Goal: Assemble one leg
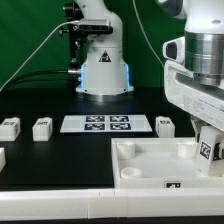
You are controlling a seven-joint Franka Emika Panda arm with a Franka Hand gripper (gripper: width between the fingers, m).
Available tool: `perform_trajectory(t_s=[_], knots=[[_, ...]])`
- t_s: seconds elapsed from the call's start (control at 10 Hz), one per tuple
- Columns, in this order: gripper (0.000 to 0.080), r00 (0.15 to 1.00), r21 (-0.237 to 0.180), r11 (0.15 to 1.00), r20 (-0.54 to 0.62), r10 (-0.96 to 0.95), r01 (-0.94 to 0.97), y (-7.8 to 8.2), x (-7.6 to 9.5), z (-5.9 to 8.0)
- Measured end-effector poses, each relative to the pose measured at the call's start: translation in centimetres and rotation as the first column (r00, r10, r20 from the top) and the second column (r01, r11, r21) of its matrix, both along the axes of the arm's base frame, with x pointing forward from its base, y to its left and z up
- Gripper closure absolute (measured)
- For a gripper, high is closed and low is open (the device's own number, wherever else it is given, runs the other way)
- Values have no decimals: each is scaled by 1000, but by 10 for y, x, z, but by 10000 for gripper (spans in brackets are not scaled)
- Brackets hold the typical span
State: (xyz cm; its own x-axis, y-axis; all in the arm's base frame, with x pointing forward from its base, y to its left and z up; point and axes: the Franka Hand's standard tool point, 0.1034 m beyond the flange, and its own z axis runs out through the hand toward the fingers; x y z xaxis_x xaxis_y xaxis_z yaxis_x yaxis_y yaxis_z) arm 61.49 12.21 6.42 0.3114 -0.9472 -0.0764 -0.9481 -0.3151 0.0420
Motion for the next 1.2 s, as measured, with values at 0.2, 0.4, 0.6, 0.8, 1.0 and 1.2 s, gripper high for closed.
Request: perform_trajectory(t_s=[0.2,0.4,0.6,0.8,1.0,1.2], knots=[[508,989,-4,990,-9,-144,144,0,0,0],[308,999,2,999,-4,-54,54,1,0,0],[202,1000,3,1000,1,25,-25,2,0,0],[163,957,18,957,20,290,-290,2,-1,0],[152,855,22,855,38,518,-519,2,-1,0],[150,703,15,703,49,709,-711,2,-1,0]])
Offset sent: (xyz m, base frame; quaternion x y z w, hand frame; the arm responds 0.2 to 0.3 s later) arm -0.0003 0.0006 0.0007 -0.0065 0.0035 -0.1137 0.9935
